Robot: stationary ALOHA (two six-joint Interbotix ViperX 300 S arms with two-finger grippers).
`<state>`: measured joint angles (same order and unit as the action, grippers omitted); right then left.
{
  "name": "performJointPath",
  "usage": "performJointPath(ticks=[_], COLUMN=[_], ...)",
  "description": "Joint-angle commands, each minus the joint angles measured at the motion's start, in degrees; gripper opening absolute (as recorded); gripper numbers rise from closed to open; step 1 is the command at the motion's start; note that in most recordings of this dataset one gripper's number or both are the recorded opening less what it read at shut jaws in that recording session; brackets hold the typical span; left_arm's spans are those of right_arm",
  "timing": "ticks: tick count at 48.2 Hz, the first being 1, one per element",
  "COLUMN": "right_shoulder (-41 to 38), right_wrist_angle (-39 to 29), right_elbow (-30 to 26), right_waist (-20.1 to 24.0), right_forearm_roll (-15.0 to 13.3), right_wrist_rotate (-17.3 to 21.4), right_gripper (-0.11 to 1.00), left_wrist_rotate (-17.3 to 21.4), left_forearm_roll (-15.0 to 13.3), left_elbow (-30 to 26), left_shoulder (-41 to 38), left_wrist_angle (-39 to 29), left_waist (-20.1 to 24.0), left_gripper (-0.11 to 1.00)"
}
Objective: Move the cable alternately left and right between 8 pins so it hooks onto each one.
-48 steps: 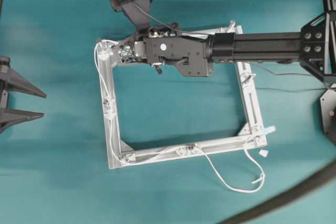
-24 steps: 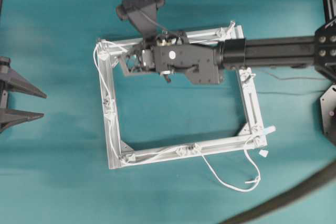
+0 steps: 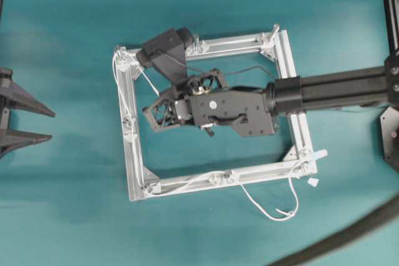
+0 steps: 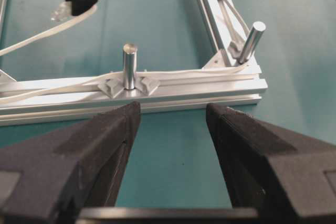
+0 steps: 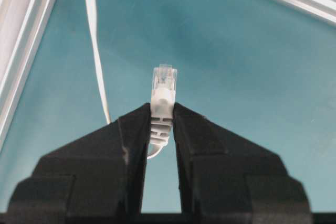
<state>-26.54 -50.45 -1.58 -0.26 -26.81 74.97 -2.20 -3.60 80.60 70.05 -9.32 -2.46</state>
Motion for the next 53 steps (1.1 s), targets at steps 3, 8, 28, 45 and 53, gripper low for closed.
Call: performJointPath(ticks=[3, 8, 28, 45, 53], right_shoulder=[3.08, 3.25, 3.43, 3.60, 4.48], right_wrist_angle=[3.25, 5.80, 10.20, 15.82, 15.12], right_elbow=[0.09, 0.26, 0.44, 0.44, 1.23], right_waist=[0.88, 0.88, 0.97, 0.97, 1.23], right_forearm_roll=[0.18, 0.18, -0.26, -0.53, -0.53], right_wrist_rotate=[-0.26, -0.26, -7.21, -16.00, -16.35], right_gripper=[0.15, 0.15, 0.15, 0.15, 0.15], left_wrist_rotate=[-0.53, -0.18, -0.26, -0.26, -0.26], left_forearm_roll=[0.18, 0.18, 0.18, 0.18, 0.18], left_elbow=[-0.35, -0.18, -0.26, -0.26, -0.26], left_shoulder=[2.02, 5.45, 10.20, 10.20, 10.20], left_wrist_angle=[-0.44, -1.32, -3.69, -3.69, -3.69], left_waist=[-0.18, -0.18, -0.09, -0.09, -0.09], left_gripper=[0.65, 0.65, 0.65, 0.65, 0.65])
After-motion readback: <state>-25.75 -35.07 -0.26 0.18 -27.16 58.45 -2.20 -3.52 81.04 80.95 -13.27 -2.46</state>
